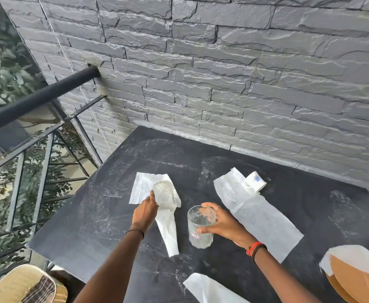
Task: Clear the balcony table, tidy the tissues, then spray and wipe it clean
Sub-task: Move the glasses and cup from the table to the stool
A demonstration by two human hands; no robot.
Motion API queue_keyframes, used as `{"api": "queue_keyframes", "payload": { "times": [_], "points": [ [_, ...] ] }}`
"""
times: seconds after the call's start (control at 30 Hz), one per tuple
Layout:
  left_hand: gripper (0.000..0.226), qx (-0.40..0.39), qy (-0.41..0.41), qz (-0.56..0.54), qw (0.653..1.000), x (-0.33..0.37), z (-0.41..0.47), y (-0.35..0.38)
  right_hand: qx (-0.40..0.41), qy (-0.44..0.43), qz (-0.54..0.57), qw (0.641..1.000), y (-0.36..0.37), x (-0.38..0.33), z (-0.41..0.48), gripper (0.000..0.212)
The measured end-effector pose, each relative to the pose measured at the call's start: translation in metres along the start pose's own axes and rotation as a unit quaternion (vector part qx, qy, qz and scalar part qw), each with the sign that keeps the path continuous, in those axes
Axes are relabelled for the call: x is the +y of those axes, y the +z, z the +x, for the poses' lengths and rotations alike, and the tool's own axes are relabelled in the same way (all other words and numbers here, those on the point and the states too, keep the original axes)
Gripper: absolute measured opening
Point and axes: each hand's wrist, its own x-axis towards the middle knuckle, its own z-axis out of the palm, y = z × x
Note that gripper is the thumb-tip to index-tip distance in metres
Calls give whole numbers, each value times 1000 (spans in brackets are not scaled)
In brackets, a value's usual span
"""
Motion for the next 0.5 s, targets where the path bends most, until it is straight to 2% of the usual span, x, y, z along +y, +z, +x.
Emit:
{"api": "queue_keyframes", "payload": {
  "times": [0.27, 0.5],
  "points": [
    [57, 25, -7, -44, 999, 3, 0, -6, -22, -4, 10, 1000, -6, 1, 10, 89],
    [53, 73, -28, -137, 987, 11, 9, -13, -38, -13, 12, 999, -7, -8, 23, 87]
  ]
}}
